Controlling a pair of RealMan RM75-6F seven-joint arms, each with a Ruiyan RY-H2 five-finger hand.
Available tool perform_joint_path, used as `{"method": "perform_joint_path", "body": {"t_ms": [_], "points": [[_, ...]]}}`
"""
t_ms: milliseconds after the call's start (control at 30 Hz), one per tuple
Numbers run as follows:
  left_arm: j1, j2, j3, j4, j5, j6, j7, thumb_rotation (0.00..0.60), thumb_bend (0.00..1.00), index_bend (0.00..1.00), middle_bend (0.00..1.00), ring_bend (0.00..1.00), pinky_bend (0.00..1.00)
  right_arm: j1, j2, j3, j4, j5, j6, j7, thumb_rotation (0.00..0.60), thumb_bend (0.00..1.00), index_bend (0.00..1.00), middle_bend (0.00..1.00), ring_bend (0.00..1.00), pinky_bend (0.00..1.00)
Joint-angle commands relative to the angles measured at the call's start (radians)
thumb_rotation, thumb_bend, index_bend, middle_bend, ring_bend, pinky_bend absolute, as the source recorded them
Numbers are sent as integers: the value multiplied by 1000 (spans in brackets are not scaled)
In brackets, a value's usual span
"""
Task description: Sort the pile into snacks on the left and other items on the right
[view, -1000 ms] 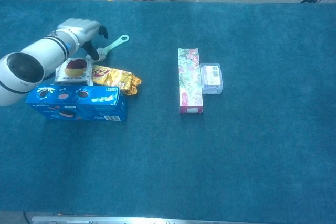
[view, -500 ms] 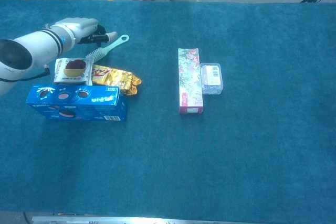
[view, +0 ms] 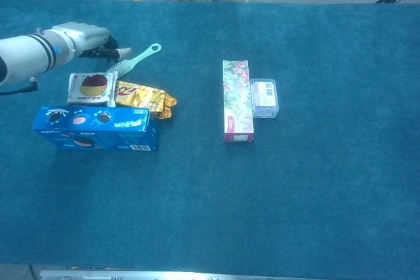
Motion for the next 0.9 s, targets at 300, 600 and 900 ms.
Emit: {"method": "perform_joint_path", "body": {"t_ms": [300, 600, 900], "points": [[-13, -10, 40, -6, 11, 15, 9, 0, 286, 327, 279, 123, 145, -3, 5, -1, -8, 2, 2, -5, 600, 10, 476, 421, 350, 466], [-29, 6, 33, -59, 6, -14, -29, 0, 286, 327, 279, 122, 145, -5, 5, 0, -6, 5, 1, -5, 600, 10, 476, 421, 350, 466], [-25, 64, -15, -191, 83, -55, -139, 0, 286, 327, 281, 123, 145, -5, 1, 1, -1, 7, 1, -4, 600, 10, 476, 421, 350, 466]]}}
